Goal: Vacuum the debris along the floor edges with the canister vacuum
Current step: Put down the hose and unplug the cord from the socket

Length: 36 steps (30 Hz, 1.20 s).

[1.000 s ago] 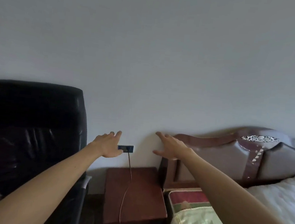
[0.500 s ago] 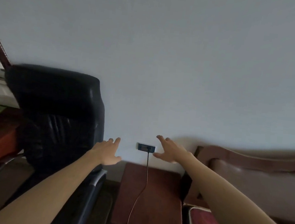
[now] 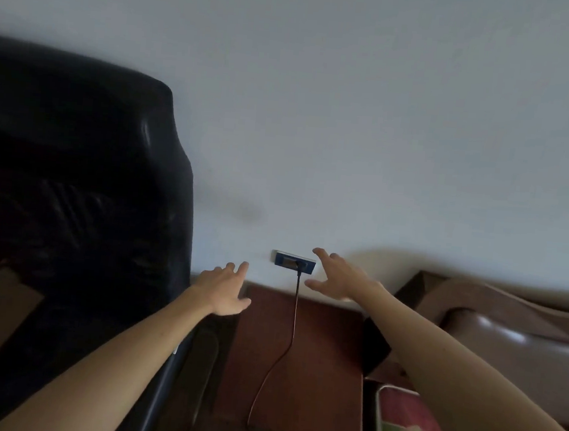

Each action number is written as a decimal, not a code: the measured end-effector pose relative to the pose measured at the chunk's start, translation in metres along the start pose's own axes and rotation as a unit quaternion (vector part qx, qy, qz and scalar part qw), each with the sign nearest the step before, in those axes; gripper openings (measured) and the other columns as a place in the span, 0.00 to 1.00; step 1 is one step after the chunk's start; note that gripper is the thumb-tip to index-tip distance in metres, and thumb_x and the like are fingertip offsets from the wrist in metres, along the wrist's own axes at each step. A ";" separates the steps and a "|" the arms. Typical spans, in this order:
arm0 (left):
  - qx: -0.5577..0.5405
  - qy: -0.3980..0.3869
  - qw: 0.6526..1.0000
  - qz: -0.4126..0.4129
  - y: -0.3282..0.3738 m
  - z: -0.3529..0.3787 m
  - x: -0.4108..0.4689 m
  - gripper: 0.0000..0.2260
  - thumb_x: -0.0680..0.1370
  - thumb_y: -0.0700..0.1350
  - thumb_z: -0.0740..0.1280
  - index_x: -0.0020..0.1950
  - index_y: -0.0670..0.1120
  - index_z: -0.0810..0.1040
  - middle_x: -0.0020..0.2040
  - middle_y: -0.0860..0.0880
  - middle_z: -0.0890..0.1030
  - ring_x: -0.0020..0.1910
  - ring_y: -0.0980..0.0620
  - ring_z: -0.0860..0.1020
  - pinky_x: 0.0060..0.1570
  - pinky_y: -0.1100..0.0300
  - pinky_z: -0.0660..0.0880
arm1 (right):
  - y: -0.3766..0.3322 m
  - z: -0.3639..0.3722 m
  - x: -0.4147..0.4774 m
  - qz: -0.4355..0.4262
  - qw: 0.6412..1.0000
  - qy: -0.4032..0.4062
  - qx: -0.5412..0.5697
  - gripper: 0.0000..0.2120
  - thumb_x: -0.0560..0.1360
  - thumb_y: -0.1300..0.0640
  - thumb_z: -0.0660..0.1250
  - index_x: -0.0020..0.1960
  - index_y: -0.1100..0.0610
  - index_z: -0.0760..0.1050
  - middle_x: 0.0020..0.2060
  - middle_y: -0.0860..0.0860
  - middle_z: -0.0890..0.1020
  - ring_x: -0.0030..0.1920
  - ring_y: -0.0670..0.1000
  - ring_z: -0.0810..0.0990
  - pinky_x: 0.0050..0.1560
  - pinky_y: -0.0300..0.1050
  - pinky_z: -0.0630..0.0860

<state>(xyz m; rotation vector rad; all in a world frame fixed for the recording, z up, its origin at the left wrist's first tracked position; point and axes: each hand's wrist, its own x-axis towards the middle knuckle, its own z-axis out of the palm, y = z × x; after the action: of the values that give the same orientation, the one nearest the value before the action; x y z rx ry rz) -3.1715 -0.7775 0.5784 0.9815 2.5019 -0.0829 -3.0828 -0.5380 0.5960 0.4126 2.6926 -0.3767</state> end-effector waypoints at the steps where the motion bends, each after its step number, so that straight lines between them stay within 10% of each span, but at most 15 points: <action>1: 0.001 -0.009 1.000 0.007 0.000 0.008 0.010 0.35 0.79 0.59 0.62 0.79 0.46 0.52 0.70 0.42 0.69 0.64 0.41 0.74 0.57 0.48 0.75 | 0.005 0.005 0.010 0.003 1.000 -0.006 0.004 0.36 0.77 0.39 0.65 0.77 0.52 0.54 0.65 0.58 0.72 0.64 0.61 0.74 0.61 0.55 0.73; 15: -0.007 -0.109 0.993 0.053 0.021 0.136 0.113 0.36 0.78 0.60 0.63 0.79 0.45 0.52 0.69 0.41 0.70 0.62 0.40 0.76 0.54 0.45 0.75 | 0.061 0.107 0.117 0.049 0.989 -0.071 0.117 0.35 0.77 0.39 0.64 0.77 0.50 0.55 0.65 0.58 0.74 0.66 0.60 0.74 0.65 0.56 0.71; 27: -0.210 -0.069 0.972 0.076 0.078 0.240 0.138 0.26 0.83 0.55 0.57 0.78 0.46 0.56 0.66 0.48 0.71 0.62 0.48 0.75 0.58 0.53 0.75 | 0.039 0.178 0.170 0.149 0.923 0.144 0.324 0.19 0.77 0.43 0.65 0.61 0.54 0.71 0.43 0.48 0.82 0.46 0.52 0.81 0.47 0.52 0.79; 36: -0.439 0.054 0.895 0.062 0.094 0.269 0.133 0.03 0.83 0.42 0.60 0.52 0.48 0.66 0.39 0.53 0.77 0.35 0.55 0.77 0.37 0.54 0.77 | 0.031 0.195 0.182 0.169 0.883 0.260 0.353 0.09 0.78 0.53 0.67 0.50 0.59 0.73 0.27 0.46 0.74 0.32 0.53 0.74 0.36 0.47 0.67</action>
<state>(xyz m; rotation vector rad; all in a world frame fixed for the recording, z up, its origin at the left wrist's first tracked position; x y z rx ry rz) -3.0917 -0.6808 0.2898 0.7317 2.1512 1.0681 -3.1674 -0.5288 0.3414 1.3367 2.7878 -1.3033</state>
